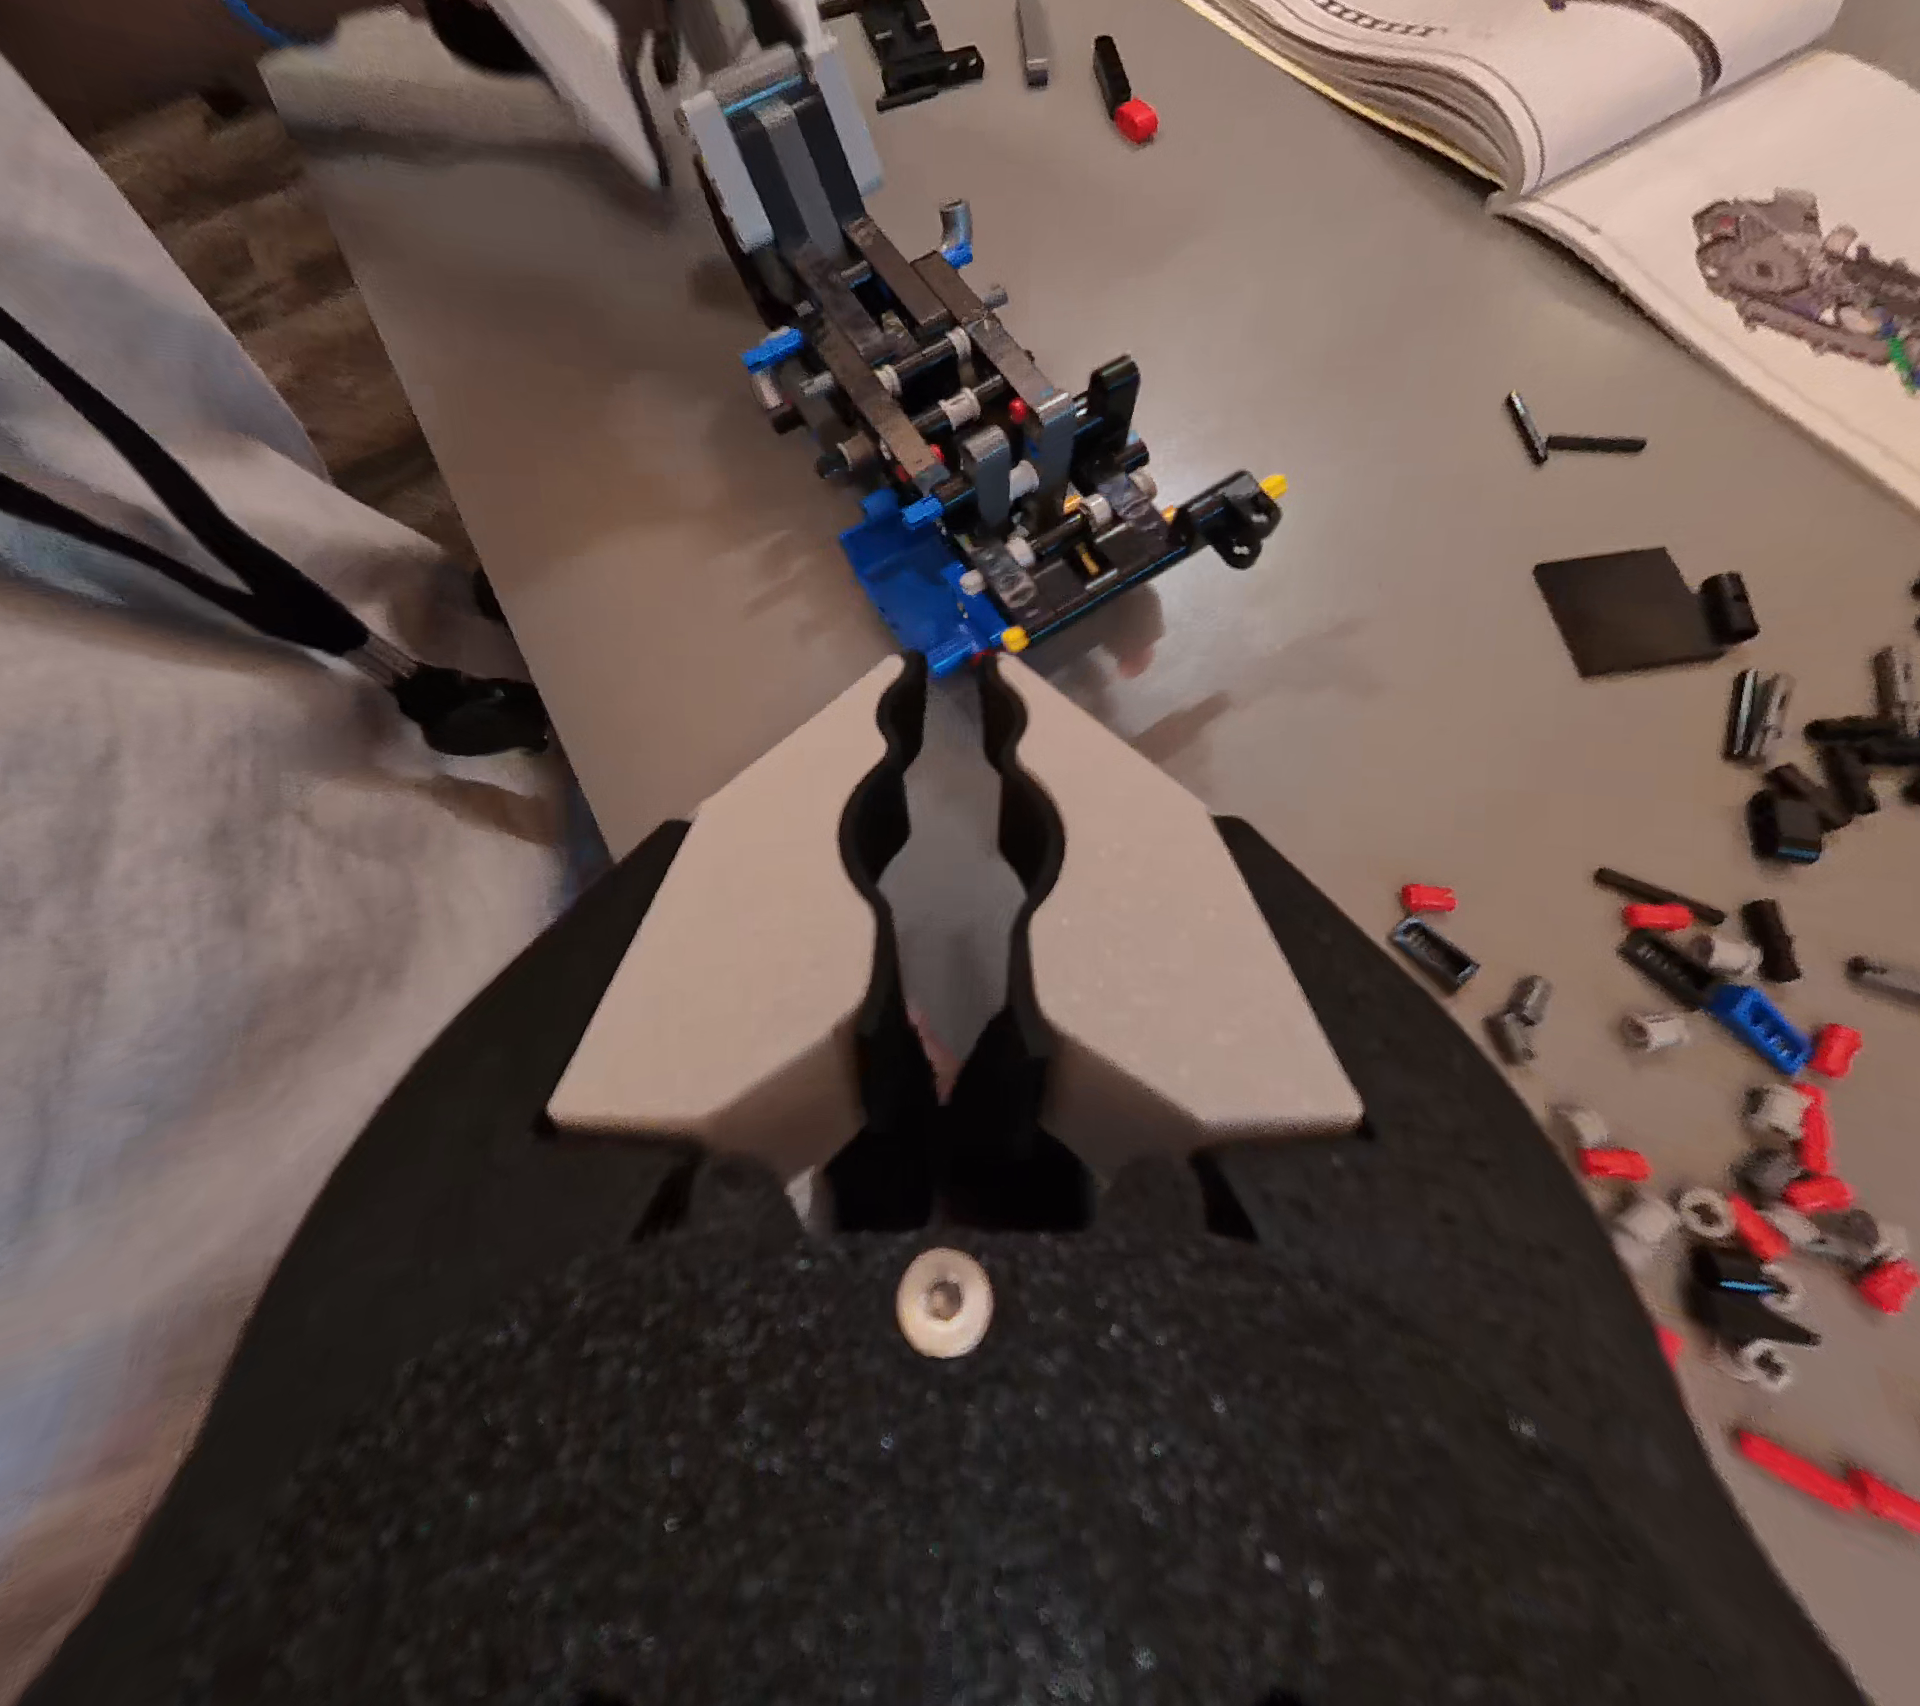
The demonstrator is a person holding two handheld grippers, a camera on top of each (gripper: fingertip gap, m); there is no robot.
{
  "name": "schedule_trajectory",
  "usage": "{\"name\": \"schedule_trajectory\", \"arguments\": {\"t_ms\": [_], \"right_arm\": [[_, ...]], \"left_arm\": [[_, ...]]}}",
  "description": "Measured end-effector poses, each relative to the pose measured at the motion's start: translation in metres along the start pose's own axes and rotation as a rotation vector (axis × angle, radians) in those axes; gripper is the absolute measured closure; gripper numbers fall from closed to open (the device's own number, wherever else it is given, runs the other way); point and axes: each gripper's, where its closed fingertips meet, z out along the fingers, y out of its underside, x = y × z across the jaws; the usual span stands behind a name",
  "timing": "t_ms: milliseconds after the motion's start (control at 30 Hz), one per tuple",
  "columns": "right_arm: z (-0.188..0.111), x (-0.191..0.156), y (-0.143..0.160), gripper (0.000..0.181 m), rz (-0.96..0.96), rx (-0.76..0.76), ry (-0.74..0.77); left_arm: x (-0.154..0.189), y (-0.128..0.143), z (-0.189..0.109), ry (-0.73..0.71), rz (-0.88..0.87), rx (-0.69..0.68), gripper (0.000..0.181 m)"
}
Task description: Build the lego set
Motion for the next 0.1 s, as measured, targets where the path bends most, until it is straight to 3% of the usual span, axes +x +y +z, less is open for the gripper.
{"name": "schedule_trajectory", "arguments": {"t_ms": [100], "right_arm": [[0.004,0.009,0.002,0.161,-0.112,-0.088,0.018]], "left_arm": [[-0.003,-0.025,-0.015,-0.1,0.004,0.03,0.144]]}}
